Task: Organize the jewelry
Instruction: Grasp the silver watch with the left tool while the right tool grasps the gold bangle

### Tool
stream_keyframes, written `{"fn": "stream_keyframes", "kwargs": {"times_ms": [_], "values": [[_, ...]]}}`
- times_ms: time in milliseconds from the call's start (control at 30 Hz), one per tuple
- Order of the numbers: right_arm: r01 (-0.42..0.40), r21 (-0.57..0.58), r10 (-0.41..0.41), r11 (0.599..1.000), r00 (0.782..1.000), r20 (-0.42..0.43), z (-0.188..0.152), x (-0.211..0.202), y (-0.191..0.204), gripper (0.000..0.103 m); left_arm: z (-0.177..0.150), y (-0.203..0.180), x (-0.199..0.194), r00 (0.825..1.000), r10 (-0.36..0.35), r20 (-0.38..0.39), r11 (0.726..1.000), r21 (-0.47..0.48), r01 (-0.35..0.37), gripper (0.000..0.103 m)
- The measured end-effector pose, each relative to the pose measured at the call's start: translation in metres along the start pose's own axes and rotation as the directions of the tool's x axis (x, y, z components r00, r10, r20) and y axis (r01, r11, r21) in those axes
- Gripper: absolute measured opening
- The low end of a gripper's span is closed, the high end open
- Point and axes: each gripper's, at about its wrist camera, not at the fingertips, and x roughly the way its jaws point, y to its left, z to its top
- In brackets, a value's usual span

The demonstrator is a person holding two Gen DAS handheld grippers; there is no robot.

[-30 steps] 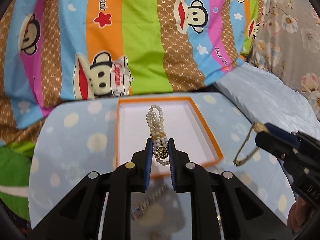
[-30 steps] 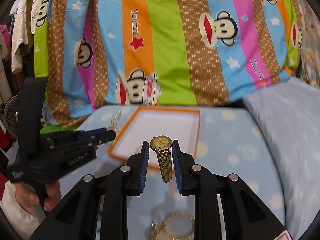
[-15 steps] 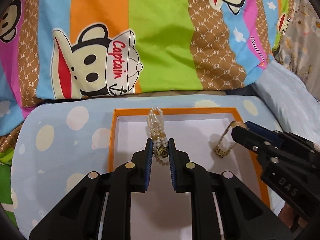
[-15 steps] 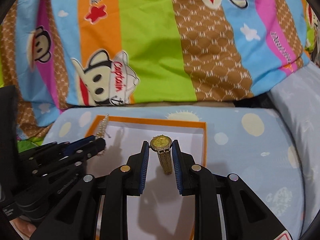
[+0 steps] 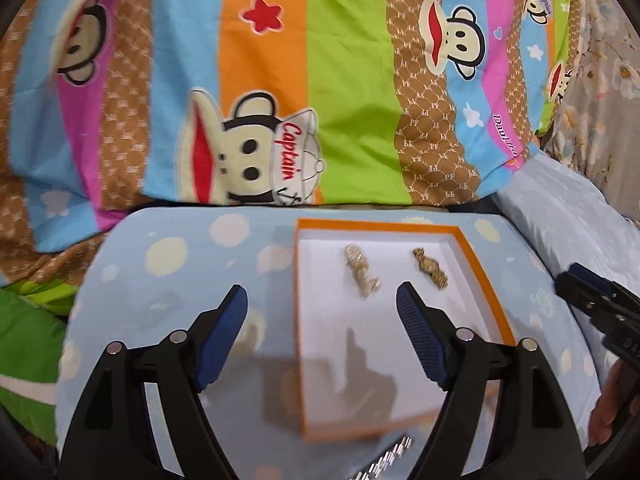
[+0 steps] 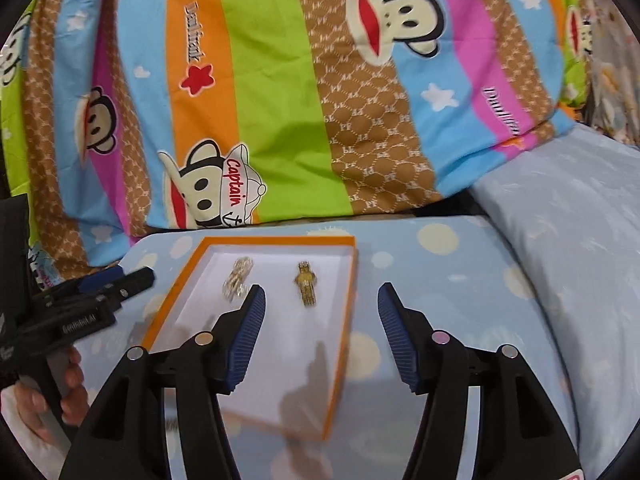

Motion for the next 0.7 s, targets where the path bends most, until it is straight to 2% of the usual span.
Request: {"fn": "stream_keyframes", "kwargs": {"times_ms": [200, 400, 567, 700], "values": [[0.059, 0.015, -0.059, 0.998, 0.998, -0.030, -0.068, -0.054, -0.006, 0.059, -0.062, 0.023, -0.048, 0.999, 0.001, -0.047, 0.998, -0.055, -0.003, 0.076], [0.078, 0.046, -0.074, 0.996, 0.994, -0.079, -0.122, -0.081, -0.007, 0.059, -0.122, 0.027, -0.074, 0.995, 0.057, -0.087, 0.996, -0.063, -0.062, 0.076], [0.085, 0.024, -0.082, 0.996, 0.992, -0.092, -0.143, -0.087, 0.004, 0.059, -0.149, 0.013, -0.090, 0.993, 0.082, -0.089, 0.996, -0.029, -0.085, 0.076], [0.085, 0.044, -0.079, 0.995, 0.991, -0.112, -0.149, -0.079, 0.010, 0.059, -0.167, 0.000, -0.096, 0.992, 0.045, -0.115, 0.998, -0.033, -0.049, 0.077]]}}
